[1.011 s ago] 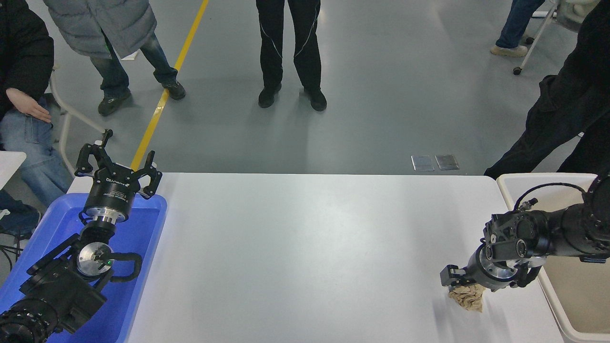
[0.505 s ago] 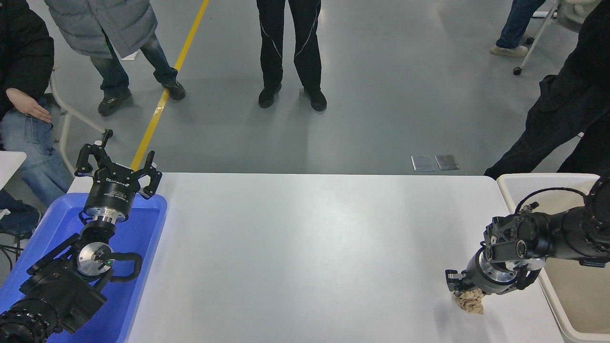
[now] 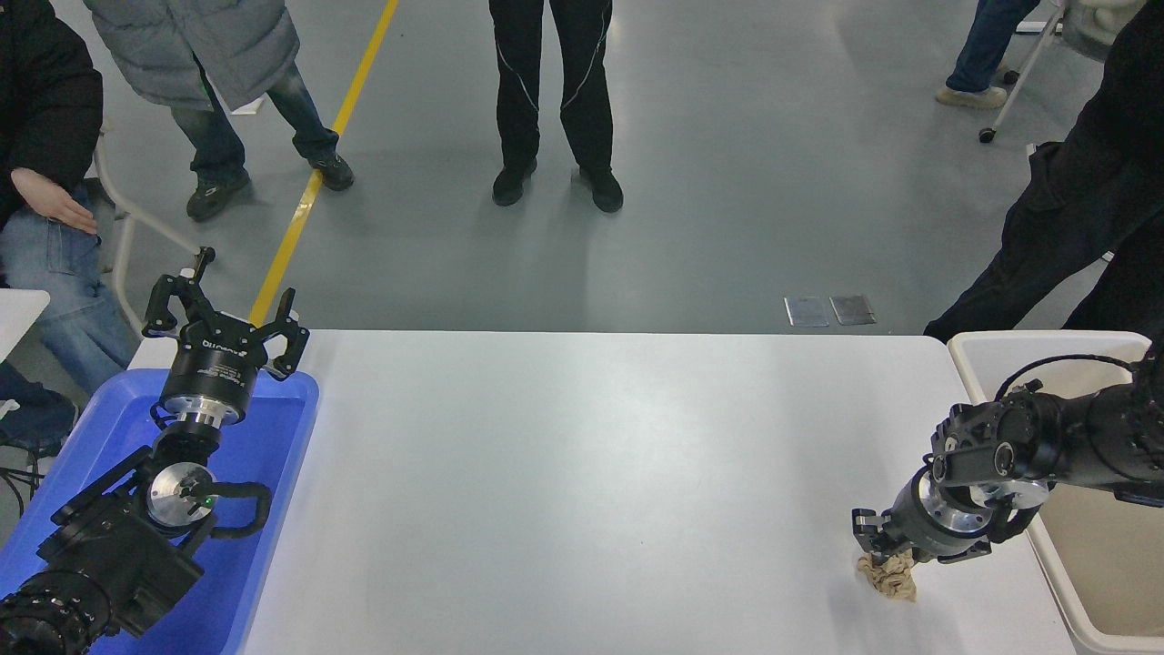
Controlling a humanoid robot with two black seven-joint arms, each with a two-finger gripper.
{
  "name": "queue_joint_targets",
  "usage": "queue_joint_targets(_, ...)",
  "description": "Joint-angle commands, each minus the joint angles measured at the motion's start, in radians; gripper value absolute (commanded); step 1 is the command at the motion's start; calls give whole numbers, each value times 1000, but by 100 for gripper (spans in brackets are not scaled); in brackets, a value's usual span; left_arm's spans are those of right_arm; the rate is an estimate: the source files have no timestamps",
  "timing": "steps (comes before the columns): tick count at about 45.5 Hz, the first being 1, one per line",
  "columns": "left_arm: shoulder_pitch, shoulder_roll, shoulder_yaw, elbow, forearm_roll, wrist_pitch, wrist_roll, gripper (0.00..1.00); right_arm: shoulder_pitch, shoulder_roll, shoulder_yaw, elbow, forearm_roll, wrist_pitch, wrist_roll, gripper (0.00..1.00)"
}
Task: Pick up paper ball place in dustbin
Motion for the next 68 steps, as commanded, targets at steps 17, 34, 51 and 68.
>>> queue_joint_targets(17,1,0,0,0,0,0,1,98,993,-250,-80,306,109,458,3,0)
queue_joint_targets(34,1,0,0,0,-1,0,1,98,1165,-236,-93,306,129,458,3,0)
queue_joint_targets(51,1,-1,0,1,-1,7,0,98,1103,-357,-365,168,108,458,-3,0)
queue_joint_targets(68,1,-1,0,1,-1,7,0,98,767,-534,-472,-136,53,458,-3,0)
